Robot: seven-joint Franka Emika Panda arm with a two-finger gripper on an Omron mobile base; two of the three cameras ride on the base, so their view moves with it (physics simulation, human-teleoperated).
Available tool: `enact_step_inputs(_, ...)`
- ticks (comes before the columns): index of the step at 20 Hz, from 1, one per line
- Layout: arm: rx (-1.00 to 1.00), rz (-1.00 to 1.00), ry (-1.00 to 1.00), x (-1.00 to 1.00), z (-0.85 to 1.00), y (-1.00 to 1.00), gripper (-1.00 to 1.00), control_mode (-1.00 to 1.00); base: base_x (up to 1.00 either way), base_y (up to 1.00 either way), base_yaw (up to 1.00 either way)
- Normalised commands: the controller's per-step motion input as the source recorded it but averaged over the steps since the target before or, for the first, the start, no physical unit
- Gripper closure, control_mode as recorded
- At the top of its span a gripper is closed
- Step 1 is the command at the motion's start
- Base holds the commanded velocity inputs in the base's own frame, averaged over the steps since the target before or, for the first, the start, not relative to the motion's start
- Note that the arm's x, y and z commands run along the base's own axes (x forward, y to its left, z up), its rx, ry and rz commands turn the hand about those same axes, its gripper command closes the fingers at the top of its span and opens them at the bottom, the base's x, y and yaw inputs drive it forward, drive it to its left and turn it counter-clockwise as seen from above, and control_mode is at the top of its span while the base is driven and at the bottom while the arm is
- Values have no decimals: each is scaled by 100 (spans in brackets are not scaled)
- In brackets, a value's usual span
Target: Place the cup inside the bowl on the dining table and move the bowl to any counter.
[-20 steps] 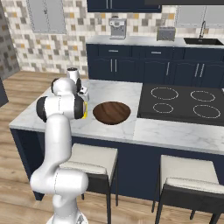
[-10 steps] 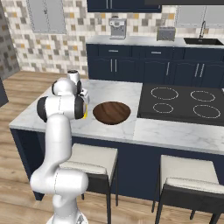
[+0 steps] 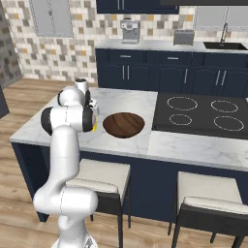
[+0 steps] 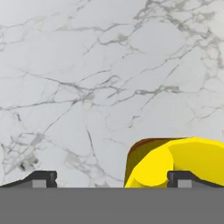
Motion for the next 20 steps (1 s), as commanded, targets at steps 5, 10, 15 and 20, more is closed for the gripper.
enact_step_inputs(5,0,0,0,0,0,0,100,-100,0,0,0)
enact_step_inputs(10,0,0,0,0,0,0,100,-100,0,0,0)
enact_step_inputs(15,0,0,0,0,0,0,100,-100,0,0,0)
enact_step_inputs(20,0,0,0,0,6,0,100,-100,0,0,0)
